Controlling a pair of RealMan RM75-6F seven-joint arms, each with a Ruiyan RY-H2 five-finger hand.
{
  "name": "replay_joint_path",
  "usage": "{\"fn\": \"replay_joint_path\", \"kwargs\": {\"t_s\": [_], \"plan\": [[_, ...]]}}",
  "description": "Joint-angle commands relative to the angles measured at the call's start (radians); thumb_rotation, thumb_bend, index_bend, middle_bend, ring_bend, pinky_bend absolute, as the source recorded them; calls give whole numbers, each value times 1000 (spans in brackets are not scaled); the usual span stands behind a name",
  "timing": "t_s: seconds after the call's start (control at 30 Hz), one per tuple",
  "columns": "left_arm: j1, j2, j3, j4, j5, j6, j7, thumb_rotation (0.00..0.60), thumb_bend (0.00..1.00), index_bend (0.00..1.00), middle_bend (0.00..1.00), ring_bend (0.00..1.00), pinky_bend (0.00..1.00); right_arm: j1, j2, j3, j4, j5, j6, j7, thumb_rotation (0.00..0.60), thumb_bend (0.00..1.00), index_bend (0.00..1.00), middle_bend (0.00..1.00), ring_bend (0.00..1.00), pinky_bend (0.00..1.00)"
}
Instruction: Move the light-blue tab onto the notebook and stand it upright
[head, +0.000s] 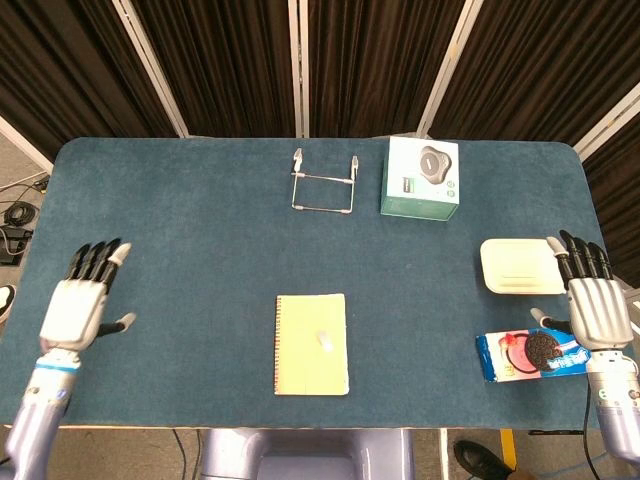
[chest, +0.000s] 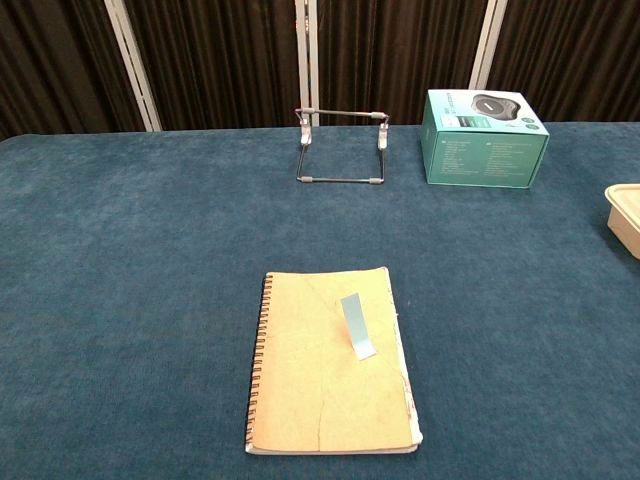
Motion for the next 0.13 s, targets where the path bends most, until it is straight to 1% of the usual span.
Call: {"fn": "replay_joint_path", "kwargs": {"t_s": [0.03, 0.13], "plan": [[42, 27, 27, 13, 39, 31, -51, 600, 0, 0, 0, 0, 0, -7, 5, -4, -14, -10, 13, -9, 600, 0, 0, 0, 0, 0], [49, 26, 19, 22, 48, 27, -72, 600, 0, 0, 0, 0, 0, -9, 8, -4, -22, -14, 18, -10, 600, 0, 0, 0, 0, 0]]}}
